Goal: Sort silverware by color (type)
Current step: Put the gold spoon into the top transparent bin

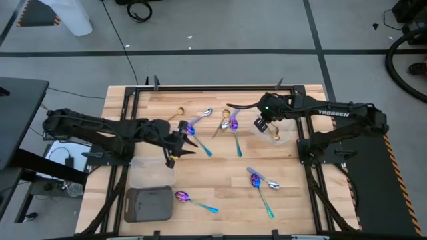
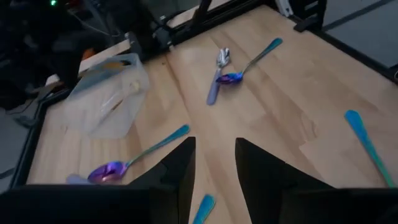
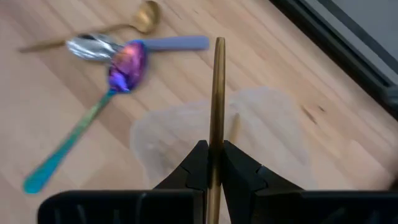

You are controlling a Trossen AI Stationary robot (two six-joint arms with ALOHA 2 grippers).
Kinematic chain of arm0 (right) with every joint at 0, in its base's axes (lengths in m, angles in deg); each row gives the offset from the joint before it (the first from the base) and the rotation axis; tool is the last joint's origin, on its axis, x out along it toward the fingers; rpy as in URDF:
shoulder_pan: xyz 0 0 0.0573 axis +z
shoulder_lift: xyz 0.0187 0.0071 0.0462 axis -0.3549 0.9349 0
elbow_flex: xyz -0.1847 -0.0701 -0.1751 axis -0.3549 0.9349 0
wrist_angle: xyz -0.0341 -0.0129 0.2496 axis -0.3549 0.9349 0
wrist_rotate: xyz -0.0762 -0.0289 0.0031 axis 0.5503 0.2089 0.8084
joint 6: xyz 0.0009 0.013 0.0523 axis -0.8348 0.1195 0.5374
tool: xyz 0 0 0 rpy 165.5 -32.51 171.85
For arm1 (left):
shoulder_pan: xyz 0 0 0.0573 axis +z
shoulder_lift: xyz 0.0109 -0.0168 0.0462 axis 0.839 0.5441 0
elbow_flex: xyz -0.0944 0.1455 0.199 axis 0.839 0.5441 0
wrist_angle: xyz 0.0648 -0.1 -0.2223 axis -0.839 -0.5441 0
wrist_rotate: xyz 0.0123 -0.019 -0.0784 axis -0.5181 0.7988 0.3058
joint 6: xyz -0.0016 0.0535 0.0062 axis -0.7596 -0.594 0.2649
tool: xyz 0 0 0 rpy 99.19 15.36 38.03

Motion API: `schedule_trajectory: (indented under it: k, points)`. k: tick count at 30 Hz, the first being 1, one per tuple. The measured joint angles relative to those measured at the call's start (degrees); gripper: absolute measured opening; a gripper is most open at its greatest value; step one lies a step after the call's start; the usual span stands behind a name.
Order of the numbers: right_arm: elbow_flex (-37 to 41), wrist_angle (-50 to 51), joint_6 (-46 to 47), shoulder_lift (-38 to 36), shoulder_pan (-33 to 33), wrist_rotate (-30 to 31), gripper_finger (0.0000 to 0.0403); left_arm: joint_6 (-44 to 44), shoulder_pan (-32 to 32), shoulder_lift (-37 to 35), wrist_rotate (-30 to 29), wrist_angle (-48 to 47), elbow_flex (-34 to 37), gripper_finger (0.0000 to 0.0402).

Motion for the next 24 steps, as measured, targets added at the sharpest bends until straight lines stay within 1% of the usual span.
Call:
schedule_trajectory:
  k: [3,9,13,17,22,24]
  points:
    - [0.0,2.2,0.0,0.0,-1.0,1.7,0.0038,0.2,1.4,-2.0,0.0,3.0,3.3,0.0120]
    - [0.6,3.6,1.2,0.2,-2.9,1.1,0.0038,1.2,4.4,-6.6,2.6,8.0,8.6,0.0120]
    - [3.0,3.9,2.8,0.8,-3.9,0.0,0.0038,2.9,6.4,-10.1,4.6,8.1,11.0,0.0120]
    - [4.8,3.7,3.1,2.2,-4.7,-0.8,0.0038,3.3,7.6,-12.8,5.0,8.1,12.3,0.0120]
    - [5.0,1.4,2.7,5.1,-4.8,-0.9,0.0038,3.3,8.3,-15.6,5.2,8.4,13.9,0.0120]
    - [5.0,-0.2,2.6,6.3,-4.9,-1.4,0.0038,3.3,8.6,-16.6,6.3,8.8,14.8,0.0120]
